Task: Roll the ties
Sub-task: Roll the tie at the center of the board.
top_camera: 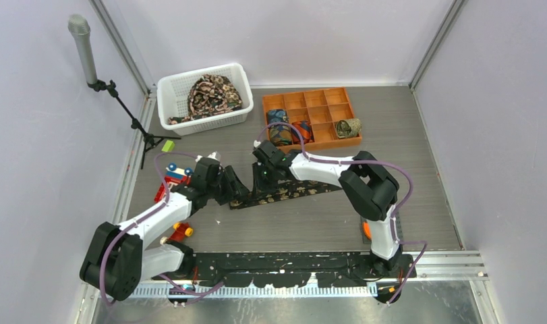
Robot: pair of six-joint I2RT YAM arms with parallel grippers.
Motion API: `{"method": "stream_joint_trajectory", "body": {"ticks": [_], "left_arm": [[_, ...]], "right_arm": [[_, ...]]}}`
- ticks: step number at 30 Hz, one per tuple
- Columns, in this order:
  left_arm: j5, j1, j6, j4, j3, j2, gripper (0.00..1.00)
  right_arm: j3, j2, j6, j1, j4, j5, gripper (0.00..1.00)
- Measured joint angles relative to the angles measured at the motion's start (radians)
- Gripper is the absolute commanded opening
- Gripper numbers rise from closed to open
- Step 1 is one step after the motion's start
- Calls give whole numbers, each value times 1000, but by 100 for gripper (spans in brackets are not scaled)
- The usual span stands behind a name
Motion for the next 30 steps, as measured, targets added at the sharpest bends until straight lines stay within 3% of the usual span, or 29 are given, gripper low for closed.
{"method": "stream_joint_trajectory", "body": {"ticks": [12, 20, 27, 30], "left_arm": [[0, -1, 0, -5, 0, -30, 45], [-14, -1, 0, -21, 0, -61, 39], [-20, -1, 1, -27, 0, -72, 16], [-23, -1, 2, -27, 0, -76, 10]], "right_arm": [[0, -63, -3, 0, -3, -12, 47], [0, -67, 3, -2, -2, -37, 50], [0, -67, 12, -2, 10, -57, 50], [0, -67, 14, -2, 19, -68, 50]]}}
